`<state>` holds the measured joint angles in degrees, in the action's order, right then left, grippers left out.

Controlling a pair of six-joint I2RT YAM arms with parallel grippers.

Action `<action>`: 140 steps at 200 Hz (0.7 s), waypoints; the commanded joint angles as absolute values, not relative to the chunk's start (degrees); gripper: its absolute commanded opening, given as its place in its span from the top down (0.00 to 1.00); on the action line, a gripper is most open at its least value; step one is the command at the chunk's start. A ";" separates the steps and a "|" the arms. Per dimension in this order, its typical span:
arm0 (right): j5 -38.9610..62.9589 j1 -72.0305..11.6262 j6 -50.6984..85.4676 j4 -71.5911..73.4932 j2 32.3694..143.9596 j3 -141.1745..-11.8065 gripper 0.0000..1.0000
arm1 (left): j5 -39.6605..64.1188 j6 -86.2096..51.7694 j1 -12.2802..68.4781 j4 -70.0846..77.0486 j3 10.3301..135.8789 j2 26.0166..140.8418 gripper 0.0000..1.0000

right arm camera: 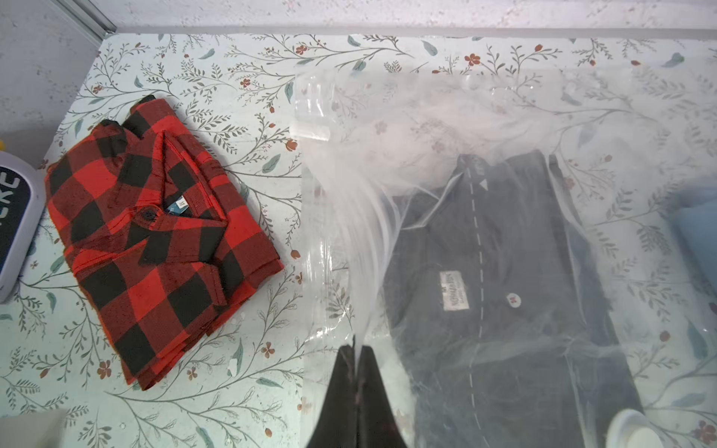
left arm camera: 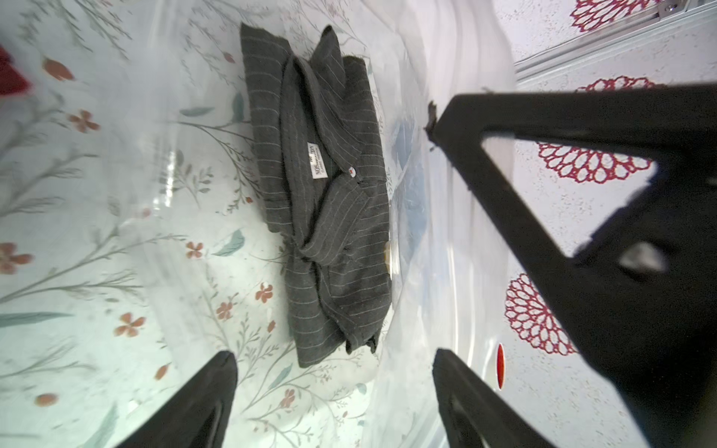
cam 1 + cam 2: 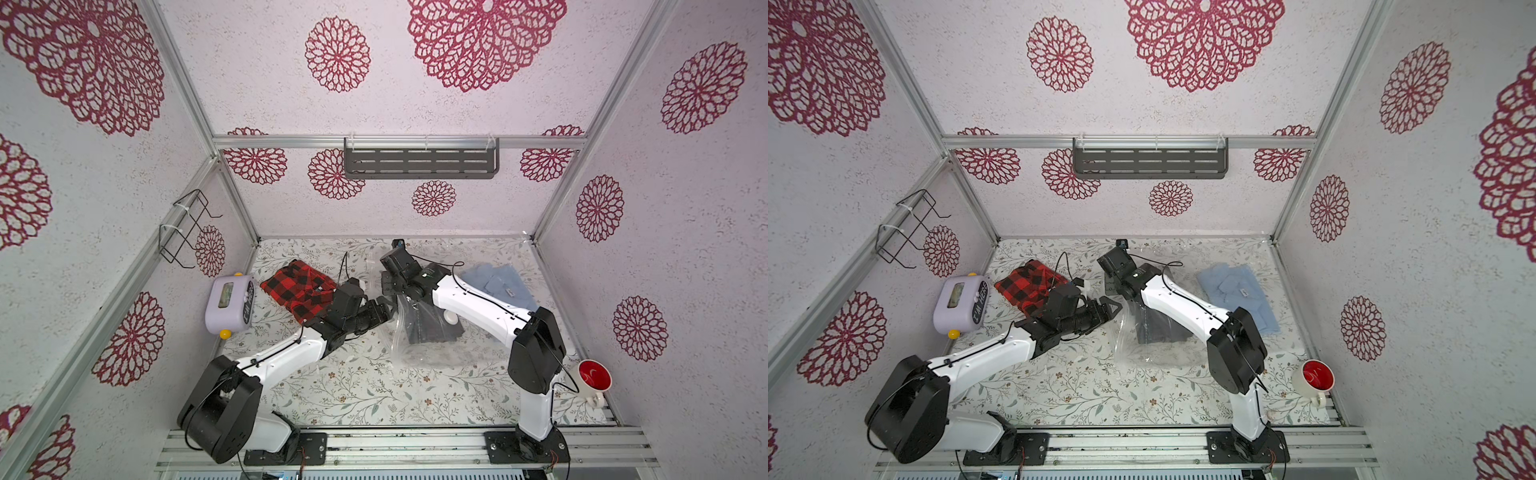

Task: Place the folded shirt into the vacuum bag
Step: Adjust the vacuum bag at the center of the board.

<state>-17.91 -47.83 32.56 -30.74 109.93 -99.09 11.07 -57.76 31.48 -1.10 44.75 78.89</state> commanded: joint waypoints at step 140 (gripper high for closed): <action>-12.92 -42.38 31.28 -26.72 93.56 -92.08 1.00 | 24.71 -54.74 22.82 6.41 51.21 98.69 0.13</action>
